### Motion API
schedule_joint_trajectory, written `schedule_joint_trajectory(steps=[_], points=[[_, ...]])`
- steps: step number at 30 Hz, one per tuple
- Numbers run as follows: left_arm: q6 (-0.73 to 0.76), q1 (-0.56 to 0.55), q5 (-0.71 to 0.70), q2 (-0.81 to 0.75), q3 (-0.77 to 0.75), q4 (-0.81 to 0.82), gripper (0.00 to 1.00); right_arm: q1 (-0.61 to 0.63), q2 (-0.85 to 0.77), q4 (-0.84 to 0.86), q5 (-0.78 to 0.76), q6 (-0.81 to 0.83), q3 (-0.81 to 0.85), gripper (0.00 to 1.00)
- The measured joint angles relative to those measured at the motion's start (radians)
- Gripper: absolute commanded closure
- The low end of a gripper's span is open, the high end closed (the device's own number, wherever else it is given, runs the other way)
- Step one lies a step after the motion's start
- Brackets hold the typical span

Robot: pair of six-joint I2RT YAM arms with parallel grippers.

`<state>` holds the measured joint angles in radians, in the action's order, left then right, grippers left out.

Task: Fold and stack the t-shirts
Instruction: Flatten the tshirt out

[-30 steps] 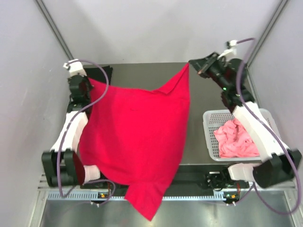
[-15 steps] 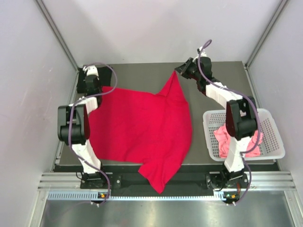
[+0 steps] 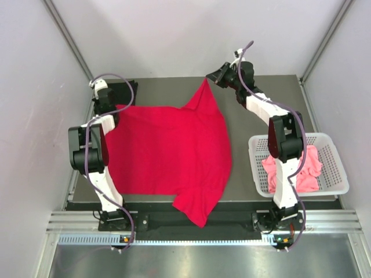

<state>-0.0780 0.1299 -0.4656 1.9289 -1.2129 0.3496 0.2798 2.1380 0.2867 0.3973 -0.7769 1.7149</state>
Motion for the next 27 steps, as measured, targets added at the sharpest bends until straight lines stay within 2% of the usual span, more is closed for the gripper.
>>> schedule_joint_trajectory(steps=[7, 13, 18, 27], points=[[-0.06, 0.017, 0.036, -0.003, 0.0, -0.031, 1.0, -0.031, -0.066, 0.011, 0.007, -0.011, -0.139, 1.0], [-0.095, 0.014, 0.105, -0.029, 0.0, -0.071, 1.0, -0.147, -0.082, -0.055, 0.028, -0.014, -0.124, 1.0], [-0.097, 0.014, 0.167, -0.06, -0.019, -0.148, 1.0, -0.127, -0.142, -0.157, 0.064, -0.039, -0.13, 1.0], [-0.096, 0.035, 0.222, -0.125, -0.038, -0.309, 1.0, -0.086, -0.387, -0.34, 0.105, -0.021, -0.252, 1.0]])
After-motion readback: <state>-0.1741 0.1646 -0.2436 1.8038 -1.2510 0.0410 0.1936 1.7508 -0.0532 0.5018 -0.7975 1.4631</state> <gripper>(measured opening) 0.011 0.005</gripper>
